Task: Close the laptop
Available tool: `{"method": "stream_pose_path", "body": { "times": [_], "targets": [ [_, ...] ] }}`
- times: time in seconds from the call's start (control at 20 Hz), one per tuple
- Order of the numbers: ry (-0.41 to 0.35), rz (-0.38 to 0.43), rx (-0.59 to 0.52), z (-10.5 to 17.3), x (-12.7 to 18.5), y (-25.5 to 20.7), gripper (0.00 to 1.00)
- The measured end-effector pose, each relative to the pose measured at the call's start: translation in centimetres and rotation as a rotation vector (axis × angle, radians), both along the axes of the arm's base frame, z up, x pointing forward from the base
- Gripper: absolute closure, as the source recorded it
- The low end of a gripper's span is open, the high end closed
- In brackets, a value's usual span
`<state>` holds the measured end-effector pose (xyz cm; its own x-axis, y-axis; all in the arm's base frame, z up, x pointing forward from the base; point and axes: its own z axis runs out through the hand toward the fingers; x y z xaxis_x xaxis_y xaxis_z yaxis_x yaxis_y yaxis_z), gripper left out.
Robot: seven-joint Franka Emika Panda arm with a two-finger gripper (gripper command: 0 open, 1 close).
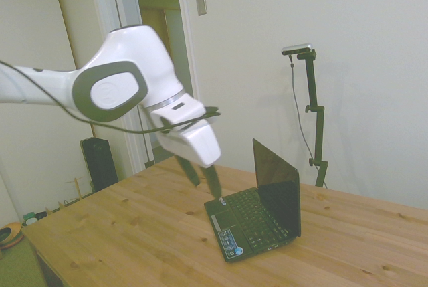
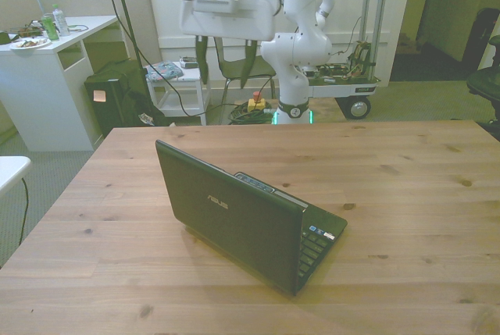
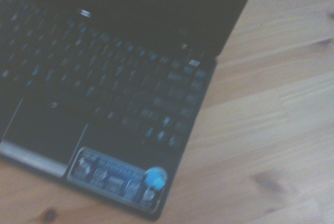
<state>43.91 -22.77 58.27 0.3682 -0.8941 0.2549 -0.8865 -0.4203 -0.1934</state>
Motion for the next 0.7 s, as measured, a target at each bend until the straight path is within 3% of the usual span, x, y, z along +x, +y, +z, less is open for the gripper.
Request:
{"method": "stream_pose_path", "body": {
  "times": [0.4, 0.7],
  "targets": [
    [-0.032, -0.114, -0.027, 3.5, 6.8, -10.4, 0.00],
    [-0.035, -0.128, -0.030, 2.3, 13.4, -12.8, 0.00]
  ]
}}
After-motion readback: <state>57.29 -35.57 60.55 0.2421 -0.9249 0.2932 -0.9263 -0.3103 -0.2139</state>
